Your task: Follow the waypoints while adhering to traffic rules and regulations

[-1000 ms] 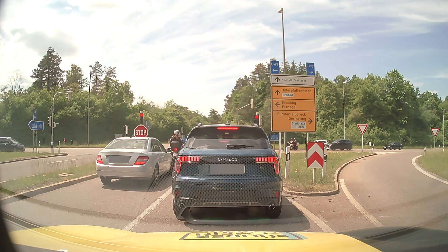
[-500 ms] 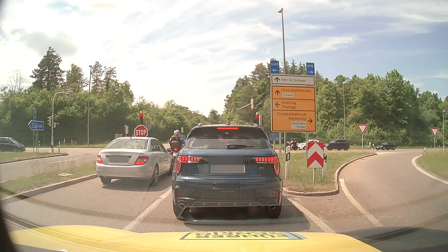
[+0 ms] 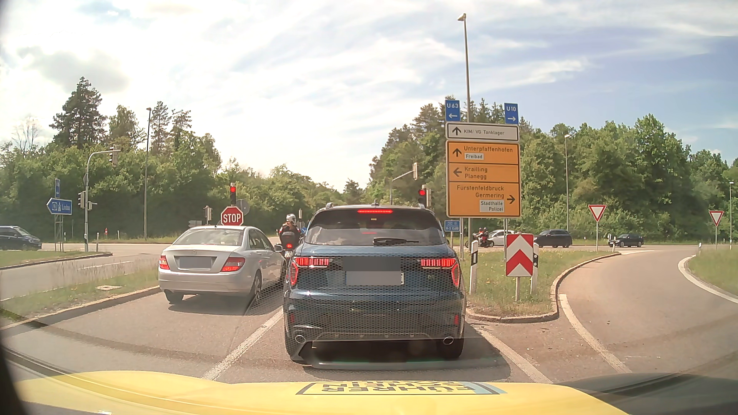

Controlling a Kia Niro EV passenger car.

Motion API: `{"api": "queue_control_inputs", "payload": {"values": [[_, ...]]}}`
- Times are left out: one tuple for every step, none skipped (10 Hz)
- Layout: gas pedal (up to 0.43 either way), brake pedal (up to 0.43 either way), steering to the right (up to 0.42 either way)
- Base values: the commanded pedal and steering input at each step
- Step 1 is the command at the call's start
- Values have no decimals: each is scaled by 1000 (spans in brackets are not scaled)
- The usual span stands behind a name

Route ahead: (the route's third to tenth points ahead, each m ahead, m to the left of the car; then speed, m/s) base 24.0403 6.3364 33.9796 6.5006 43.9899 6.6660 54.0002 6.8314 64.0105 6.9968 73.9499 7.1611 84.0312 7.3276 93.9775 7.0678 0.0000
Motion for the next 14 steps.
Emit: {"api": "queue_control_inputs", "payload": {"values": [[0,201,-26],[0,201,-26],[0,201,-26],[0,201,-26],[0,201,-26],[0,195,-26],[0,201,-26],[0,201,-26],[0,201,-26],[0,201,-26],[0,201,-26],[0,195,-26],[0,201,-26],[0,201,-26]]}}
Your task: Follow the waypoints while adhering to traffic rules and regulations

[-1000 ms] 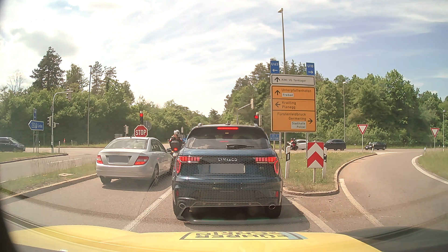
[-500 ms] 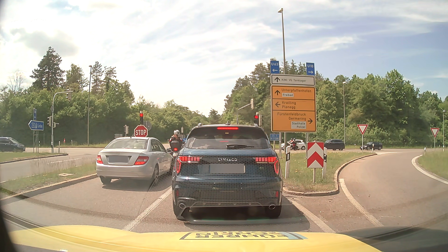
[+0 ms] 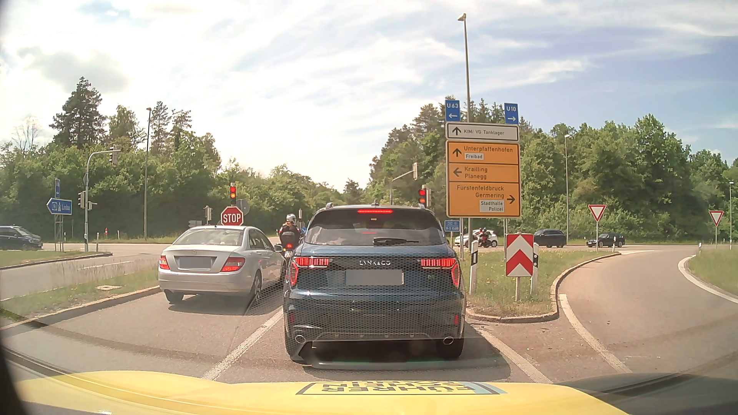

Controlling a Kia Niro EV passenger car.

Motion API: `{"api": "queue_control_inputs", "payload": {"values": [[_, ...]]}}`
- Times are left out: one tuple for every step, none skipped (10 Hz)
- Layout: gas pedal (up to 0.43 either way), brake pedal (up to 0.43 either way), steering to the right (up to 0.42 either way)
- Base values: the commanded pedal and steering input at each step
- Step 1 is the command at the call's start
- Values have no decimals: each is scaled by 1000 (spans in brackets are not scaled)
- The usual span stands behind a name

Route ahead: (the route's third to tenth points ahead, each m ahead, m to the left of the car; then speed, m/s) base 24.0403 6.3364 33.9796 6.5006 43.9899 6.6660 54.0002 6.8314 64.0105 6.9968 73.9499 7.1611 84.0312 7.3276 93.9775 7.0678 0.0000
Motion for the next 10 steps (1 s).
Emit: {"api": "queue_control_inputs", "payload": {"values": [[0,201,-26],[0,201,-26],[0,201,-26],[0,201,-26],[0,201,-26],[0,201,-26],[0,195,-26],[0,195,-26],[0,189,-26],[0,183,-26]]}}
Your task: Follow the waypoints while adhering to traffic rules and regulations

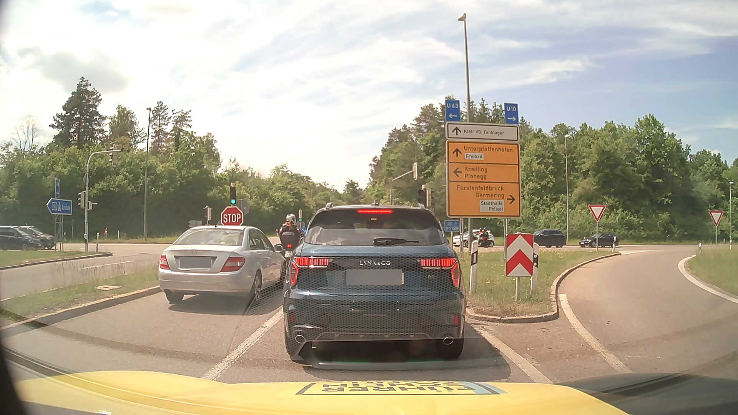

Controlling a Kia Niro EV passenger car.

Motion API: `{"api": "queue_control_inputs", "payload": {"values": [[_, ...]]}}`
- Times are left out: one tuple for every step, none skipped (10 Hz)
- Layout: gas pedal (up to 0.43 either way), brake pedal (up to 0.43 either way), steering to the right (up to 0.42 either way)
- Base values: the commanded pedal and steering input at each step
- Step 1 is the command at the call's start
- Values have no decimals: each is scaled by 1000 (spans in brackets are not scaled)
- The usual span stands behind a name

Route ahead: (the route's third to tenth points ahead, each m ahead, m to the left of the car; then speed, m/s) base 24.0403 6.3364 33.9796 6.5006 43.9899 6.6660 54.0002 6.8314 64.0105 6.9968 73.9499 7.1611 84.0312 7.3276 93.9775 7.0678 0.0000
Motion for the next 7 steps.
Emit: {"api": "queue_control_inputs", "payload": {"values": [[0,171,-26],[0,152,-26],[0,128,-26],[0,110,-26],[0,85,-26],[0,79,-26],[0,91,-26]]}}
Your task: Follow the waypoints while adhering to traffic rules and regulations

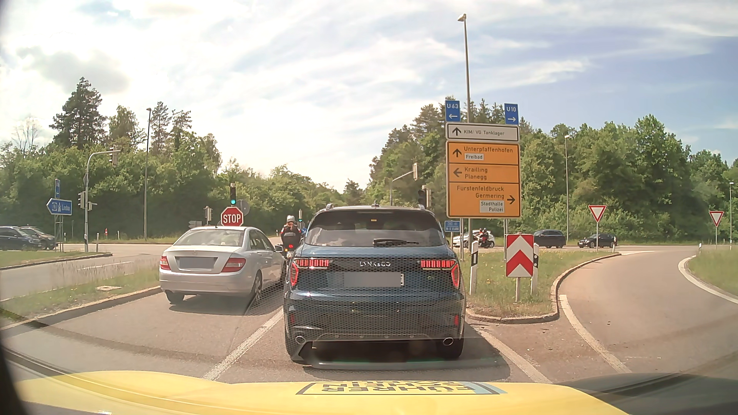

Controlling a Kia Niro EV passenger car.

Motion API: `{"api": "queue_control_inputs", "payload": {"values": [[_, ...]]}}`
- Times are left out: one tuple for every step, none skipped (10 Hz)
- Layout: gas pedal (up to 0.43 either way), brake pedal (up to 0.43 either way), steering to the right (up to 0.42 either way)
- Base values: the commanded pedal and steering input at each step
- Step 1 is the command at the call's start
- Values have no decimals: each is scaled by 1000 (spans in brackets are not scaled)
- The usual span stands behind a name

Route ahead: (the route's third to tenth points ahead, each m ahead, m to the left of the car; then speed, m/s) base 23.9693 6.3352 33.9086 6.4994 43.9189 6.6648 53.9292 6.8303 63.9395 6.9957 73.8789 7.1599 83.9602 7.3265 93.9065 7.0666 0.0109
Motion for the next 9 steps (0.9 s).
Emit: {"api": "queue_control_inputs", "payload": {"values": [[0,91,-26],[0,91,-26],[0,85,-26],[0,85,-26],[0,85,-26],[0,85,-26],[0,85,-26],[0,85,-26],[0,73,-26]]}}
